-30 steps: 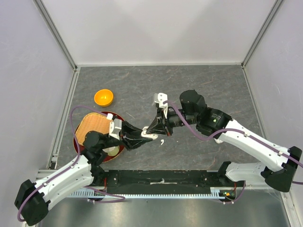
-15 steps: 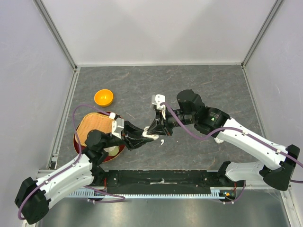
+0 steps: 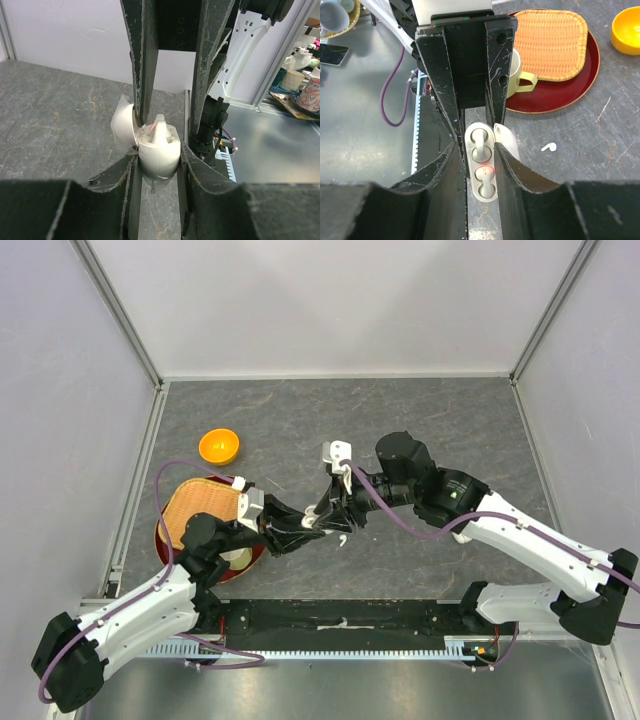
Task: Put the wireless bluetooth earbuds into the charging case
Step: Place the earbud in the charging case.
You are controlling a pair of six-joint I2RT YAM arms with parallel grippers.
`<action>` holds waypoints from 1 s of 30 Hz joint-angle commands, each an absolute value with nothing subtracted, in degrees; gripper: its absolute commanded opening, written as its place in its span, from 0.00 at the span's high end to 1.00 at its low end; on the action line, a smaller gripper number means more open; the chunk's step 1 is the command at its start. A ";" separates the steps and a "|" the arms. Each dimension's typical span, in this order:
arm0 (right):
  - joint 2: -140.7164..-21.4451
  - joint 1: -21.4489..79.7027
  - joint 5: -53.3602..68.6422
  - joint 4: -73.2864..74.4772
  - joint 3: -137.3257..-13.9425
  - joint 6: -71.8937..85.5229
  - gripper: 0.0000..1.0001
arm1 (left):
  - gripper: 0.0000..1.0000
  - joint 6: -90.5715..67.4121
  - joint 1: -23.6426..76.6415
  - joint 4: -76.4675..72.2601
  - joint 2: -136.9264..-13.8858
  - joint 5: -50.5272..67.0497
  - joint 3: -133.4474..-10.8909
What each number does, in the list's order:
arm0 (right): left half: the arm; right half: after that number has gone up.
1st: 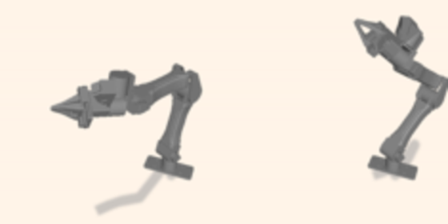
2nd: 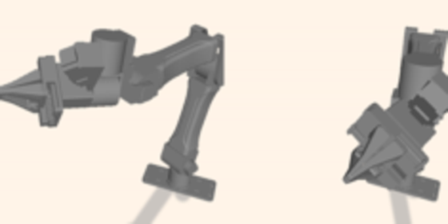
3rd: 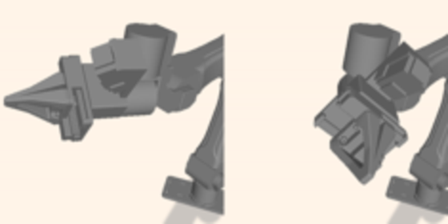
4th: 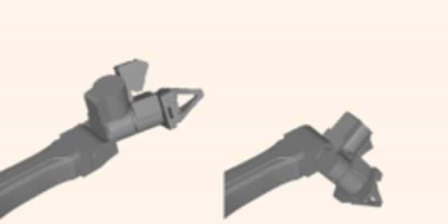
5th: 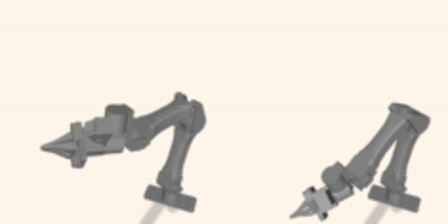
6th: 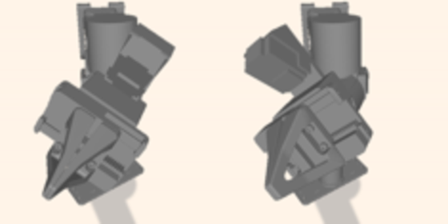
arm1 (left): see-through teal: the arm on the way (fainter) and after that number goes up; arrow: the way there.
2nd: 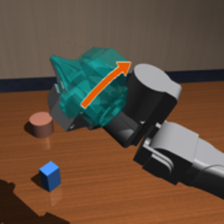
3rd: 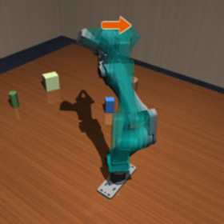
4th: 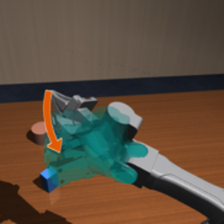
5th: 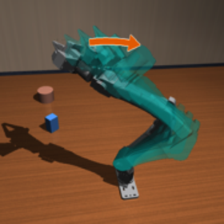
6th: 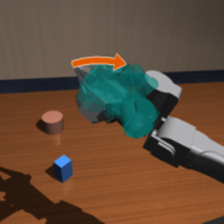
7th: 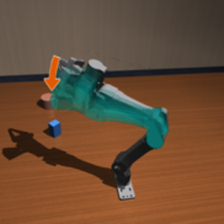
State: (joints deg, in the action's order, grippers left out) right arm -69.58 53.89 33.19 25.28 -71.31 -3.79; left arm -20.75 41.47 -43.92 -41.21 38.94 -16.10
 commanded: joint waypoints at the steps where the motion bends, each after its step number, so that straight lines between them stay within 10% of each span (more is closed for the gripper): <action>1: -66.54 53.44 27.51 22.33 -73.83 -4.22 0.56 | 0.98 -20.66 41.75 -48.43 -40.26 40.96 -17.75; 11: -59.16 53.52 16.55 15.13 -70.06 -0.18 0.38 | 0.98 -19.34 41.84 -46.32 -37.80 38.15 -16.52; 16: -56.95 53.18 -10.75 12.65 -66.45 11.41 0.20 | 0.98 -18.72 41.84 -44.91 -36.39 37.00 -16.35; 30: -63.02 53.09 -0.80 13.54 -64.34 25.92 0.20 | 0.98 -18.19 41.75 -42.98 -35.77 36.21 -16.96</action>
